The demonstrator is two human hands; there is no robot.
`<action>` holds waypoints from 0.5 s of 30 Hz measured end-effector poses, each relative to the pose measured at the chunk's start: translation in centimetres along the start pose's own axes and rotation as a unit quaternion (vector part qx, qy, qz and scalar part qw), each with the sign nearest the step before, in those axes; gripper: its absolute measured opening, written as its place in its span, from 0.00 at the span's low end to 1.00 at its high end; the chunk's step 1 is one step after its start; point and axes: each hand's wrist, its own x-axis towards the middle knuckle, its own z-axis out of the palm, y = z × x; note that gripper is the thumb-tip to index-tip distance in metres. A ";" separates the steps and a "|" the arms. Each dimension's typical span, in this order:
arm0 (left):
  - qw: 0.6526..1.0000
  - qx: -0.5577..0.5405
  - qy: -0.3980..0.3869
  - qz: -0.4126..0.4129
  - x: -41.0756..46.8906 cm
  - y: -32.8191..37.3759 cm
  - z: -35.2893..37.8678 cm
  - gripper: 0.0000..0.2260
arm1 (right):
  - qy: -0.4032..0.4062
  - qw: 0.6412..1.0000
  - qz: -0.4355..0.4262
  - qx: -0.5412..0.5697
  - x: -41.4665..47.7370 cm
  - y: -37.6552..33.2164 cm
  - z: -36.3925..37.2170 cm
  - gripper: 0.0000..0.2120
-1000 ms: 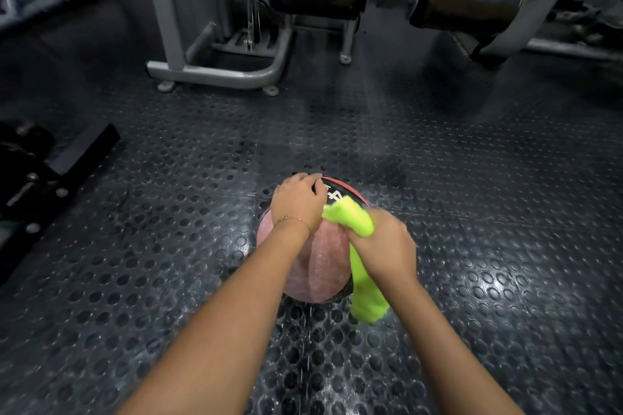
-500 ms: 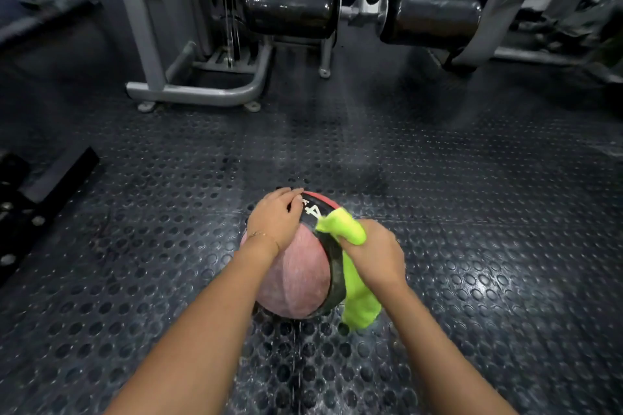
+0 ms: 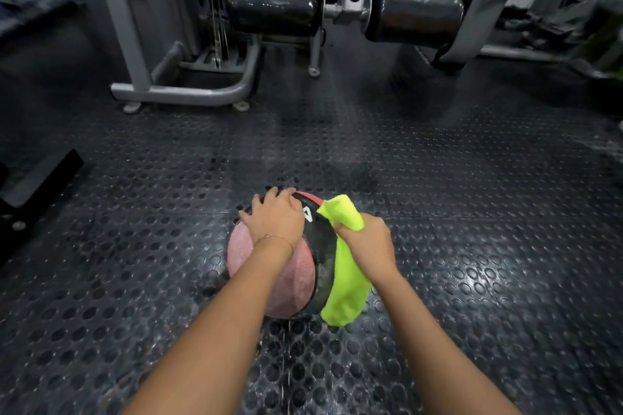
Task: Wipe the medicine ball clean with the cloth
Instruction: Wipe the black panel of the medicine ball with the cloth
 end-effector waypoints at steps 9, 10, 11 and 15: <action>0.998 -0.002 -0.016 0.063 0.5 -0.3 -0.3 0.19 | 0.021 1.000 0.009 -0.001 0.5 0.7 0.4 0.09; 0.998 -0.004 -0.018 0.063 0.7 -0.3 -0.3 0.19 | 0.010 1.000 -0.006 -0.011 0.1 0.8 0.5 0.10; 0.998 -0.009 -0.023 0.062 1.0 -0.5 -0.4 0.19 | -0.003 1.000 -0.016 -0.021 -0.2 0.7 0.6 0.11; 0.997 -0.014 -0.039 0.071 1.1 -0.5 -0.4 0.19 | 0.012 1.000 0.006 -0.009 0.8 0.5 -0.1 0.14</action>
